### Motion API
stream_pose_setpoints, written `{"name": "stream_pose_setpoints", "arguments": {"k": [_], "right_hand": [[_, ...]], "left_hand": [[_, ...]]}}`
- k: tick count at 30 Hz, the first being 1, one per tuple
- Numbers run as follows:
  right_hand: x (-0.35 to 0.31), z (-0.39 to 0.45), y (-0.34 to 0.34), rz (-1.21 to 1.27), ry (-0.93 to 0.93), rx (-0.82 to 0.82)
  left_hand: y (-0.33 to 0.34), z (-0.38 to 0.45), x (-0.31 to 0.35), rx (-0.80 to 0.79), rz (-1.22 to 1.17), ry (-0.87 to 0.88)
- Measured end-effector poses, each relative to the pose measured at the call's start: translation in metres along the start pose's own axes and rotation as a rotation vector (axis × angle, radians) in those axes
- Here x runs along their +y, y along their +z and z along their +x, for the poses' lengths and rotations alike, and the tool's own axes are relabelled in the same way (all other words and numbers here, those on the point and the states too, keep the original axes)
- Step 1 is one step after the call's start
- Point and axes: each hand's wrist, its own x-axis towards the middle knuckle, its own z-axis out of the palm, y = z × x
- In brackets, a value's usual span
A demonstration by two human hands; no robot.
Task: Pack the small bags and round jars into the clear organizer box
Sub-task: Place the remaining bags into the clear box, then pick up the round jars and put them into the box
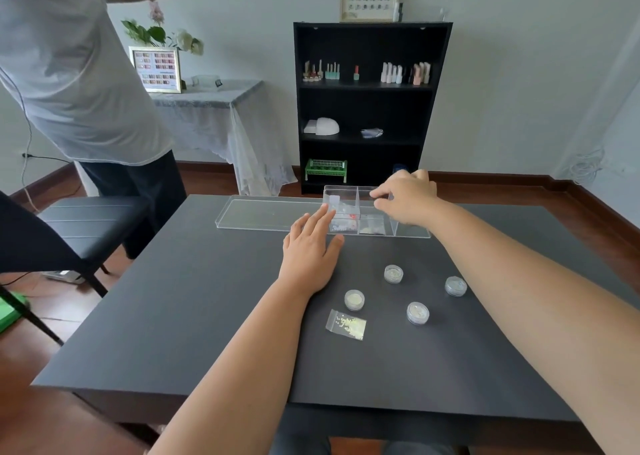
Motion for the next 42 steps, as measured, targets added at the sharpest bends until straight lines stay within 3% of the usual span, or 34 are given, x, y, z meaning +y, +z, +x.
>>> {"name": "stream_pose_setpoints", "arguments": {"k": [3,5,10,17,22,32,39,42], "right_hand": [[-0.01,-0.032,-0.003,0.14,-0.124,0.19],[-0.018,-0.065,0.001,0.222,-0.209,0.21],[-0.036,-0.138,0.02,0.251,-0.299,-0.056],[-0.057,-0.149,0.033,-0.028,-0.464,-0.221],[-0.066,-0.147,0.036,-0.069,-0.519,-0.207],[-0.053,-0.124,0.007,0.141,-0.443,-0.184],[-0.001,-0.046,-0.053,0.352,-0.216,0.172],[0.015,-0.01,-0.047,0.266,-0.123,0.183]], "left_hand": [[0.0,0.0,0.0,0.004,-0.005,0.001],[0.0,0.0,0.0,0.004,-0.01,0.001],[0.001,0.003,-0.001,0.004,-0.006,0.003],[0.002,0.002,-0.002,0.021,-0.001,0.006],[0.003,0.002,-0.002,0.031,-0.003,0.011],[0.004,0.003,-0.004,0.033,-0.015,0.003],[0.0,0.003,0.0,0.027,-0.008,0.069],[-0.001,0.003,0.0,0.023,-0.017,0.066]]}}
